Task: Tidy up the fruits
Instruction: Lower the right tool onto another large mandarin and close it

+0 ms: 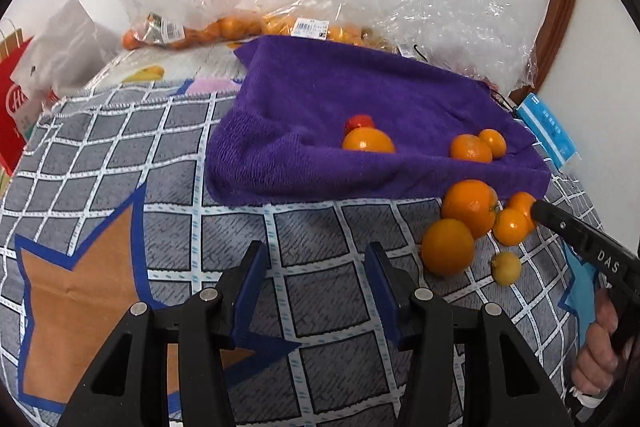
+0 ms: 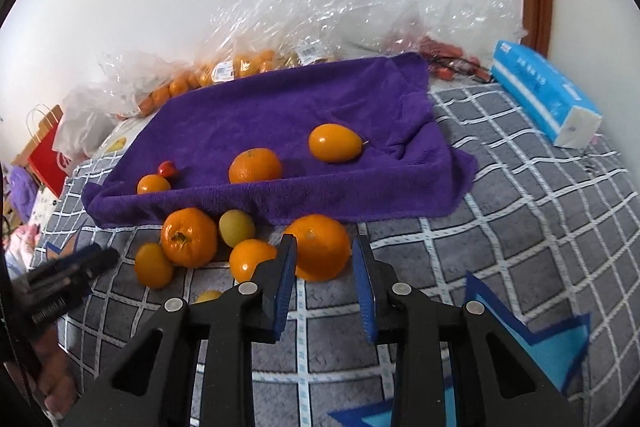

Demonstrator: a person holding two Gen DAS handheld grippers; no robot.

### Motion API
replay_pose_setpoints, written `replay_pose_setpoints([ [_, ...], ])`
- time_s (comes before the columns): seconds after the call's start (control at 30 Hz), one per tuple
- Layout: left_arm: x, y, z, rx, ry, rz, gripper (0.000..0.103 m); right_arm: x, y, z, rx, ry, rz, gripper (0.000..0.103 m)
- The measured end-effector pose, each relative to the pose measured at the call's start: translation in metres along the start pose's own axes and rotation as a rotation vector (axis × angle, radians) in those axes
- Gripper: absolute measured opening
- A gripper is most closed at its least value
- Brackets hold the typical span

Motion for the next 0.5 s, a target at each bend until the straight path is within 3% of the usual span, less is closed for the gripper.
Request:
replay_pose_setpoints([
  [0.1, 0.003, -0.001, 0.000, -0.007, -0.018, -0.012, 0.059, 0.000, 0.004, -0.006, -0.014, 0.033, -0.030, 0.035],
  [0.2, 0.003, -0.002, 0.000, -0.007, -0.024, -0.012, 0.060, 0.000, 0.005, -0.012, -0.022, 0.042, -0.038, 0.041],
  [0.5, 0.000, -0.003, 0.001, 0.000, -0.067, 0.022, 0.061, 0.007, 0.004, -0.007, -0.028, 0.056, -0.046, 0.039],
])
Point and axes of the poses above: each gripper's, at about its wrist camera, not at the fingertips, and z roughly against the way its jaws point, x to its right, y to its top, the point moved 8 cm from there along -z, roughly the way its jaws point, and after that the axes turned 2 degrees about z, right-handed, at the moved point
